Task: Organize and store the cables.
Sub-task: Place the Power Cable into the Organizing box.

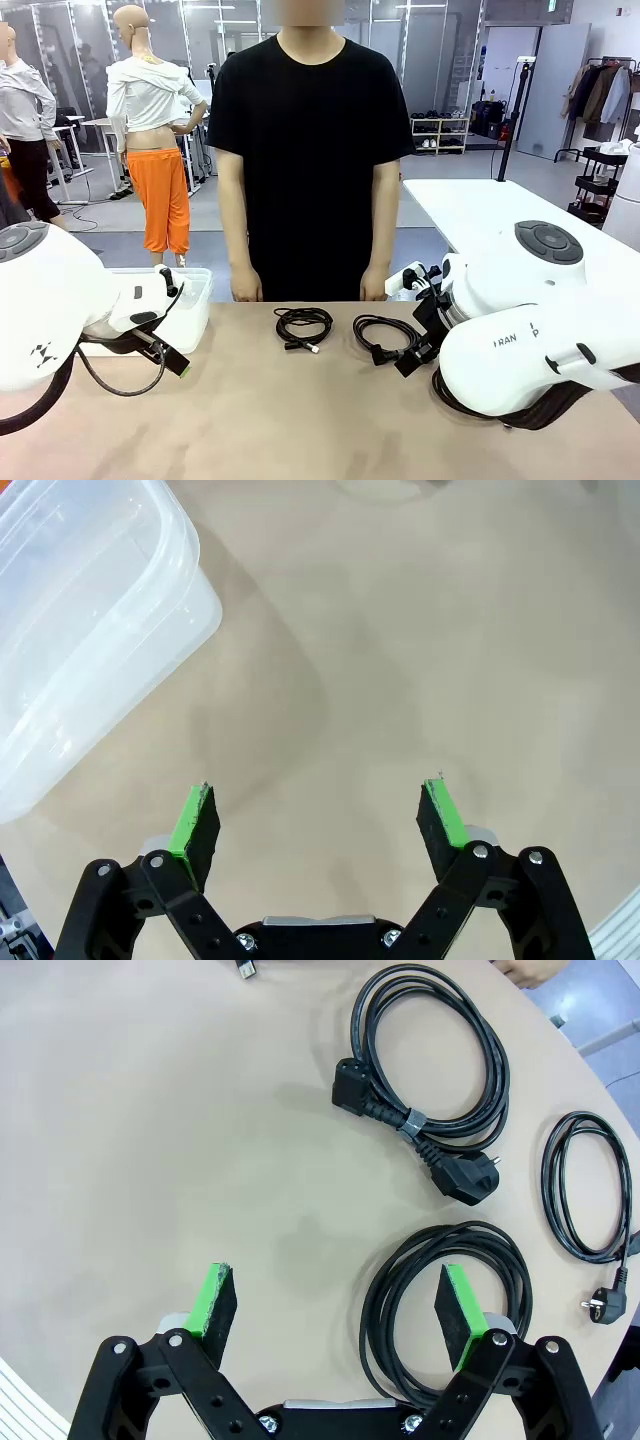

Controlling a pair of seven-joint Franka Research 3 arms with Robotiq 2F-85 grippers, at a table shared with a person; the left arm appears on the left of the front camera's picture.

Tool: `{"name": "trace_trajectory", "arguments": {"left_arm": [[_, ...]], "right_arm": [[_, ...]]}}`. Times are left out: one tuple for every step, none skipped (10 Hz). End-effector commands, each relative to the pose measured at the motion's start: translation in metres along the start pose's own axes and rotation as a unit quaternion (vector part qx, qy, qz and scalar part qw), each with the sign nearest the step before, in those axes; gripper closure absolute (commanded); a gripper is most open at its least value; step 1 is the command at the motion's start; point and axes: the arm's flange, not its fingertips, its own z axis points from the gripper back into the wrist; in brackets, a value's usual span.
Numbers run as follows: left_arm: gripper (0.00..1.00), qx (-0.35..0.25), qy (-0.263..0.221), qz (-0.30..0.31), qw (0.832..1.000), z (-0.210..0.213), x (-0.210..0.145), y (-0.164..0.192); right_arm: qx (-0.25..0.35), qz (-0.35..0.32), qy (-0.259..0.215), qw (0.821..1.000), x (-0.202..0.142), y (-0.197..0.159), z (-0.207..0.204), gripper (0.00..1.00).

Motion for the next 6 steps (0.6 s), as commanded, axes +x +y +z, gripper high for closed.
{"name": "trace_trajectory", "arguments": {"left_arm": [[0.0, 0.0, 0.0, 0.001, 1.0, 0.0, 0.0, 0.001], [0.0, 0.0, 0.0, 0.001, 1.0, 0.0, 0.0, 0.001], [0.0, 0.0, 0.0, 0.0, 1.0, 0.0, 0.0, 0.0], [0.0, -0.005, -0.012, -0.007, 1.0, 0.023, 0.019, 0.009], [0.0, -0.003, -0.008, -0.017, 1.0, 0.047, 0.034, 0.024], [0.0, -0.047, 0.005, -0.041, 0.998, 0.072, 0.043, 0.044]], "right_arm": [[0.0, -0.001, 0.0, 1.0, 0.0, 0.0, 0.0, 0.0], [0.0, -0.001, 0.0, 1.0, 0.0, 0.0, 0.0, 0.0], [0.0, 0.0, 0.0, 1.0, 0.0, 0.0, 0.0, 0.0], [-0.003, 0.028, -0.015, 0.999, 0.016, -0.021, 0.033, 0.0], [0.025, 0.033, -0.031, 0.999, 0.026, -0.043, 0.06, 0.0], [0.045, 0.072, -0.023, 0.996, 0.031, -0.064, 0.082, 0.0]]}}
